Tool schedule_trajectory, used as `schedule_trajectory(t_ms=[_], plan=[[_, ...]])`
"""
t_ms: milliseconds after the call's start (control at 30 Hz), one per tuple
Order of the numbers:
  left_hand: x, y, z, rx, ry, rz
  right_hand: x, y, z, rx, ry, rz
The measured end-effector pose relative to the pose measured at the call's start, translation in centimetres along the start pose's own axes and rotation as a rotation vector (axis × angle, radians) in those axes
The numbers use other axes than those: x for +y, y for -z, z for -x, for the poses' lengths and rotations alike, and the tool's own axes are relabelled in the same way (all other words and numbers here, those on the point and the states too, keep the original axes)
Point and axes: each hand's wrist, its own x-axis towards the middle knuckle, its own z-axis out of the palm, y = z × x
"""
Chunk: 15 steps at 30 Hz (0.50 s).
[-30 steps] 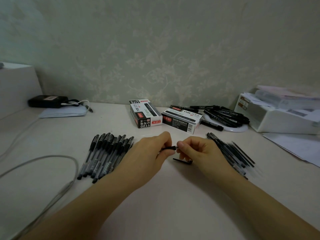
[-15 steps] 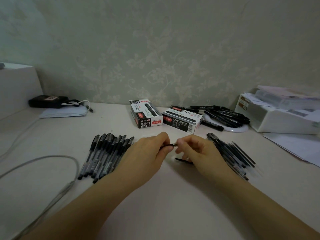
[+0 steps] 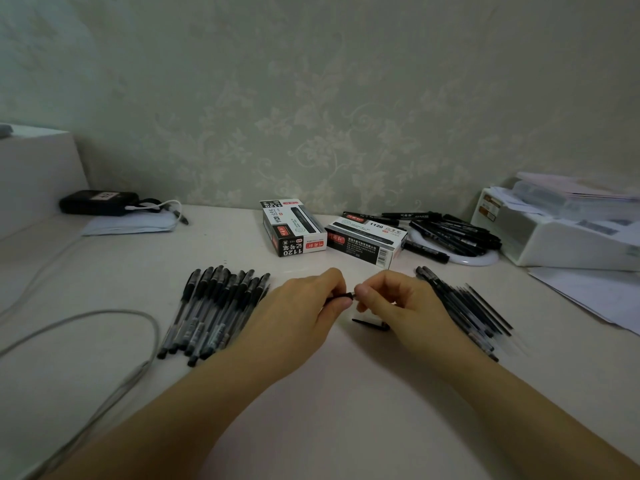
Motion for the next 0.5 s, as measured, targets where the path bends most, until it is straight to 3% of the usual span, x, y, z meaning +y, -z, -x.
schedule_trajectory(t_ms=[500], plan=[[0.12,0.00,-0.02,-0.001,-0.009,0.010,-0.12,0.11,-0.06,-0.021,-0.058,-0.142]])
